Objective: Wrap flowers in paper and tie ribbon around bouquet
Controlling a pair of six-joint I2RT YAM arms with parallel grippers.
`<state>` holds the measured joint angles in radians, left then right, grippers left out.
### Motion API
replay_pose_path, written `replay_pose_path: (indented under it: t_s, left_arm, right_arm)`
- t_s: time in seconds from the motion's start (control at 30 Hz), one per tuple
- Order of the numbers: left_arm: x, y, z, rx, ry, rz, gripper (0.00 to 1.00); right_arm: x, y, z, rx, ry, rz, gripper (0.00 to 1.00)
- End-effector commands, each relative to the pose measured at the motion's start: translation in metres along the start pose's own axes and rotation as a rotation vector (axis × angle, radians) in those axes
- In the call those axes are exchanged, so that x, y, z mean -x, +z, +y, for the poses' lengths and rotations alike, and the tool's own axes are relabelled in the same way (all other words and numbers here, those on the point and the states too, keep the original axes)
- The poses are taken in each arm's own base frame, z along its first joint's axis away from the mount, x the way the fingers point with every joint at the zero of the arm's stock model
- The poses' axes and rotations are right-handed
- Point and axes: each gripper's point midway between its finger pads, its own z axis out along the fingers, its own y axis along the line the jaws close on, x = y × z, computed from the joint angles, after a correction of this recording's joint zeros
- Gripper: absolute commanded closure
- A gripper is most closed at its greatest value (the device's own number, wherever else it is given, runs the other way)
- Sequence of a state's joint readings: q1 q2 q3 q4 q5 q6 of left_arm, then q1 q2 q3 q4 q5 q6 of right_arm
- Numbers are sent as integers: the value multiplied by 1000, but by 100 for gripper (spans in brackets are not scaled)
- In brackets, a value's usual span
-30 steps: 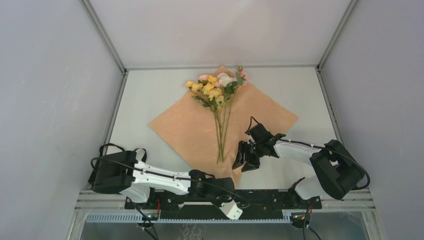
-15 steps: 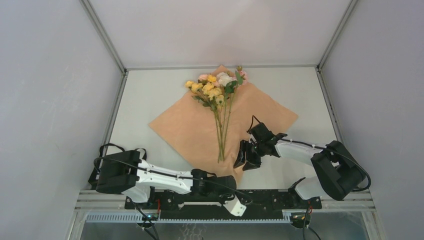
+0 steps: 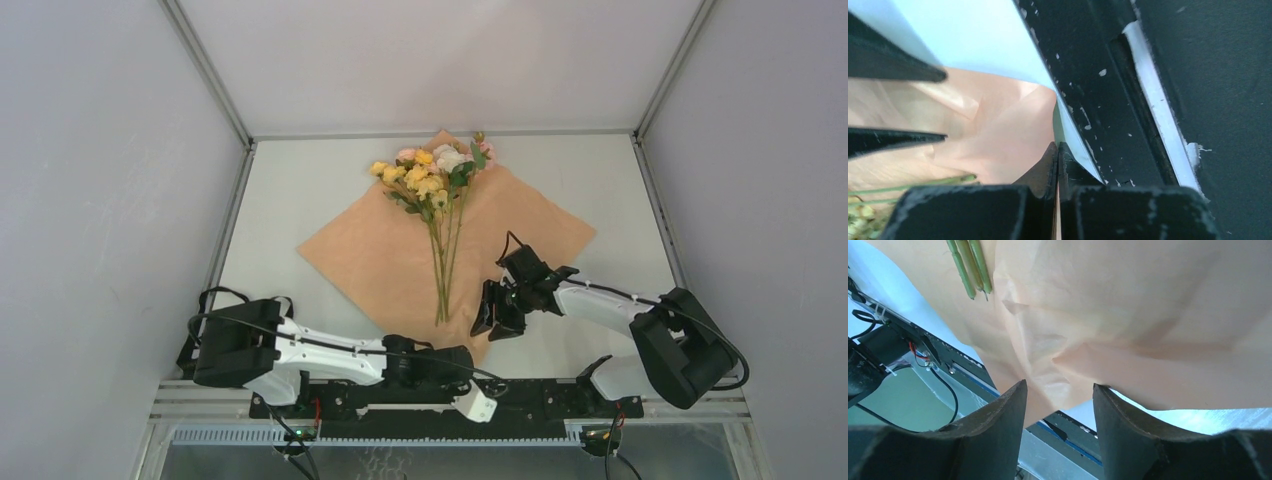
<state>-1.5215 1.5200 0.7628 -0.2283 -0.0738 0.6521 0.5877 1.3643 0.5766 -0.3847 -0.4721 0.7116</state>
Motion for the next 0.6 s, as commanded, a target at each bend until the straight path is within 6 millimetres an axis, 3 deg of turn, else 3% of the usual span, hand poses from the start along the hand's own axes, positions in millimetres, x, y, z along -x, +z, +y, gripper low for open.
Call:
replay_pose_path:
  t_s: [0.0, 0.23, 0.4, 0.57]
  left_arm:
    - [12, -18, 29, 36, -166, -58, 100]
    - [-4, -67, 105, 154, -415, -163, 100]
    - [-25, -84, 147, 215, -568, -193, 100]
    - [-67, -85, 196, 293, -684, -127, 100]
  right_arm:
    - [11, -18, 9, -6, -92, -49, 40]
    - [59, -65, 31, -19, -179, -199, 36]
    - [98, -73, 27, 28, -149, -231, 36]
    - [123, -76, 50, 179, -260, -241, 36]
